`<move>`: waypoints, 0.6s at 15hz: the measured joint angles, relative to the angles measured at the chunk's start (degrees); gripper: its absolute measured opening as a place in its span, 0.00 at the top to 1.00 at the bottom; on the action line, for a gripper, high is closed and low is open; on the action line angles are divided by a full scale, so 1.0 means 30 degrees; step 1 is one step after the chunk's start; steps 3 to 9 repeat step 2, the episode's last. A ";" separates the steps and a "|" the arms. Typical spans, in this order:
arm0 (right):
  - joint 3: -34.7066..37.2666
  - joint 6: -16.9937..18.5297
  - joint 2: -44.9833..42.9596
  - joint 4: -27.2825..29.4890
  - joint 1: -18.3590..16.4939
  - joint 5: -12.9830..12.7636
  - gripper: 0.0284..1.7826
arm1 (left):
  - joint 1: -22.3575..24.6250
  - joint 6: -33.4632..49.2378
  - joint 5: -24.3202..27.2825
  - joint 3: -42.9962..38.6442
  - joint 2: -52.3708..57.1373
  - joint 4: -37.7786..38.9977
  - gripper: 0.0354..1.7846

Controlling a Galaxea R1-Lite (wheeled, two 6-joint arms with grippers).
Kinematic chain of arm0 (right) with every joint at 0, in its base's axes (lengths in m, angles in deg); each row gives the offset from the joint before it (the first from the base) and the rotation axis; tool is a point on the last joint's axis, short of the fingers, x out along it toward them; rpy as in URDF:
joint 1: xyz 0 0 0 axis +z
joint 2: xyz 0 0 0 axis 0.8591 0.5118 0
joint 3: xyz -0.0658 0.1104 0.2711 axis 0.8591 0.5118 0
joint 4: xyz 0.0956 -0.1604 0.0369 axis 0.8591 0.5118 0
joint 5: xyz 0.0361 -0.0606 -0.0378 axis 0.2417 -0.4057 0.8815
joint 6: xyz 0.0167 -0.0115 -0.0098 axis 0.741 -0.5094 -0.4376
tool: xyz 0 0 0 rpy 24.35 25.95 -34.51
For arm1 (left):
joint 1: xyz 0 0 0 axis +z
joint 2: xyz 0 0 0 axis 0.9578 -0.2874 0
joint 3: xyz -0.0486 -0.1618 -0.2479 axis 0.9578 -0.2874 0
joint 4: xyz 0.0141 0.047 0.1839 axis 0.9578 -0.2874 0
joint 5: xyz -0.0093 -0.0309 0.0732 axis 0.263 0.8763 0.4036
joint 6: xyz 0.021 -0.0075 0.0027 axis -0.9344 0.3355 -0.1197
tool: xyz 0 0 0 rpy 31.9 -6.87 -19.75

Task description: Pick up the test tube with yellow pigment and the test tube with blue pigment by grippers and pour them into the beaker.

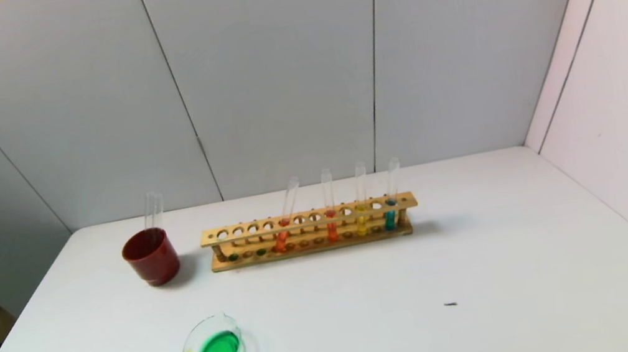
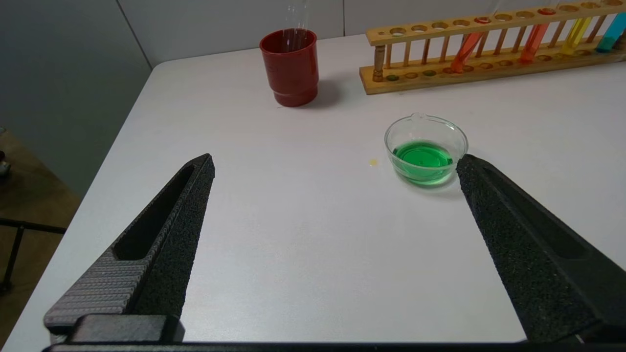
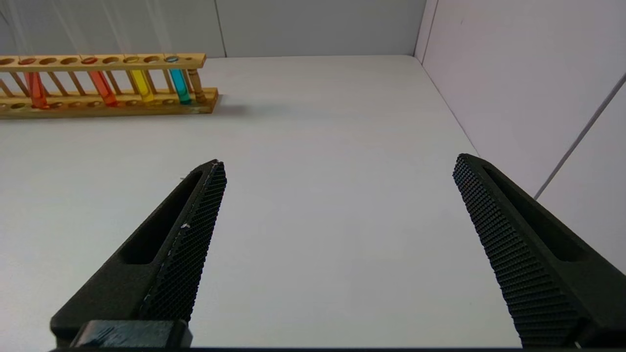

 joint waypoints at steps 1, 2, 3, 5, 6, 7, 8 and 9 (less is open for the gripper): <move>0.0000 -0.0008 0.0000 0.0000 0.0000 0.0016 0.05 | 0.0000 0.0000 0.0008 0.0000 -0.0004 0.0000 0.03; 0.0000 -0.0012 0.0000 0.0000 0.0000 0.0016 0.05 | 0.0004 0.0000 0.0000 0.0000 0.0000 0.0000 0.03; 0.0000 -0.0012 0.0000 0.0000 0.0000 0.0016 0.05 | 0.0004 0.0000 0.0000 0.0000 0.0000 0.0000 0.03; 0.0000 -0.0012 0.0000 0.0000 0.0000 0.0016 0.05 | 0.0004 0.0000 0.0000 0.0000 0.0000 0.0000 0.03; 0.0000 -0.0012 0.0000 0.0000 0.0000 0.0016 0.05 | 0.0004 0.0000 0.0000 0.0000 0.0000 0.0000 0.03; 0.0000 -0.0012 0.0000 0.0000 0.0000 0.0016 0.05 | 0.0004 0.0000 0.0000 0.0000 0.0000 0.0000 0.03; 0.0000 -0.0012 0.0000 0.0000 0.0000 0.0016 0.05 | 0.0004 0.0000 0.0000 0.0000 0.0000 0.0000 0.03; 0.0000 -0.0012 0.0000 0.0000 0.0000 0.0016 0.05 | 0.0004 0.0000 0.0000 0.0000 0.0000 0.0000 0.03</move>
